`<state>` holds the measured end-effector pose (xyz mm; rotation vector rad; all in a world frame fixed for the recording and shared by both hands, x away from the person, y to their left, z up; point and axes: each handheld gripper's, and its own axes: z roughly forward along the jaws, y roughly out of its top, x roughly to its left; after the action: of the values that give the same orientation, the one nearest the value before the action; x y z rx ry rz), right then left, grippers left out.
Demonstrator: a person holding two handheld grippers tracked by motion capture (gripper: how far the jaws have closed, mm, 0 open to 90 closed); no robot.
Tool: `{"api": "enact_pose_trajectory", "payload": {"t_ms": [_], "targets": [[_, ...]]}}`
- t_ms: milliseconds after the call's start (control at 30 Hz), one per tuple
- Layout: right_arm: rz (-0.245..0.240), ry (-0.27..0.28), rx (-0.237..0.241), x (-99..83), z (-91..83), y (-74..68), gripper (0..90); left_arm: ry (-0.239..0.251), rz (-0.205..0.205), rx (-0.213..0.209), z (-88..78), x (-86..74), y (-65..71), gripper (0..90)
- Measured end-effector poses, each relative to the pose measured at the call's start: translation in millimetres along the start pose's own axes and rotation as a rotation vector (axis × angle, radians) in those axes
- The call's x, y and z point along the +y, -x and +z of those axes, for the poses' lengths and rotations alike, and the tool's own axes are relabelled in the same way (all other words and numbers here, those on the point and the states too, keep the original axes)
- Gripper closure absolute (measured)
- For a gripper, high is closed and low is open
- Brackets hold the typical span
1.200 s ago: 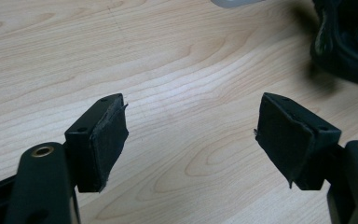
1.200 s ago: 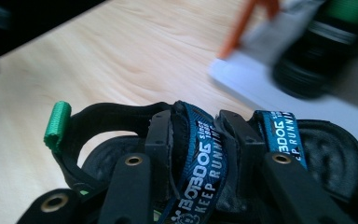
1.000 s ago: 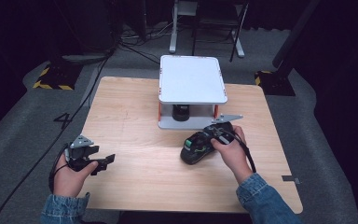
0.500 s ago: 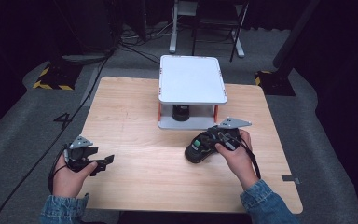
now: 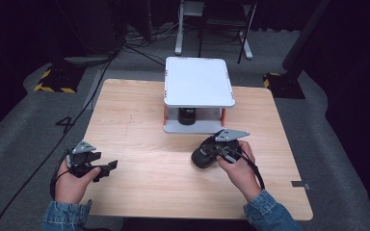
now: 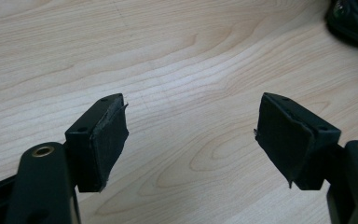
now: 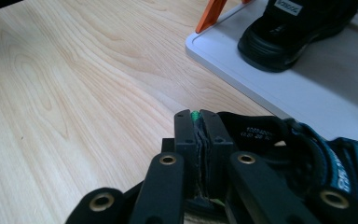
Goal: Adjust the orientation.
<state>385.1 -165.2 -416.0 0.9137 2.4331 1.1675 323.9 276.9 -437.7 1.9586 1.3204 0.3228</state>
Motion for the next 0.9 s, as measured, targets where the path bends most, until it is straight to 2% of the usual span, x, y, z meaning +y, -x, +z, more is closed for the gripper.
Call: {"api": "enact_pose_trajectory", "payload": {"t_ms": [67, 267, 400, 467, 533, 600, 633, 800, 833, 900], "targets": [[0.001, 0.007, -0.012, -3.1, -11.5, 1.4, 87.4, -0.002, 0.007, -0.006, 1.7, 1.7, 1.5, 24.8], [0.061, 0.000, -0.027, -24.4, -51.5, 12.2, 87.1, -0.007, 0.027, -0.017, 7.4, 7.5, 5.9, 24.8], [0.076, -0.031, -0.109, -48.4, -72.1, 14.6, 86.7, -0.009, 0.032, -0.021, 10.8, 10.6, 7.7, 24.8], [0.108, -0.046, -0.097, -59.3, -75.5, 19.2, 86.7, -0.010, 0.032, -0.024, 12.3, 12.2, 8.0, 24.8], [0.154, -0.017, -0.073, -68.2, -77.9, 23.7, 86.2, -0.010, 0.037, -0.027, 13.5, 13.7, 8.7, 24.8], [0.175, -0.005, -0.058, -71.8, -79.1, 25.6, 84.1, -0.012, 0.041, -0.030, 14.5, 14.6, 9.1, 24.8], [0.175, -0.004, -0.057, -71.8, -79.4, 25.4, 81.0, -0.011, 0.039, -0.029, 15.4, 14.7, 9.4, 24.8], [0.178, 0.017, -0.114, -70.3, -74.7, 20.5, 29.1, -0.017, 0.039, -0.032, 17.3, 14.4, 9.1, 24.8], [0.179, 0.009, -0.128, -70.1, -71.8, 19.6, 25.3, -0.020, 0.038, -0.032, 17.7, 14.0, 8.9, 24.8], [0.191, -0.027, -0.128, -71.1, -63.6, 18.9, 24.2, -0.023, 0.039, -0.031, 18.4, 13.1, 8.9, 24.8]]}}
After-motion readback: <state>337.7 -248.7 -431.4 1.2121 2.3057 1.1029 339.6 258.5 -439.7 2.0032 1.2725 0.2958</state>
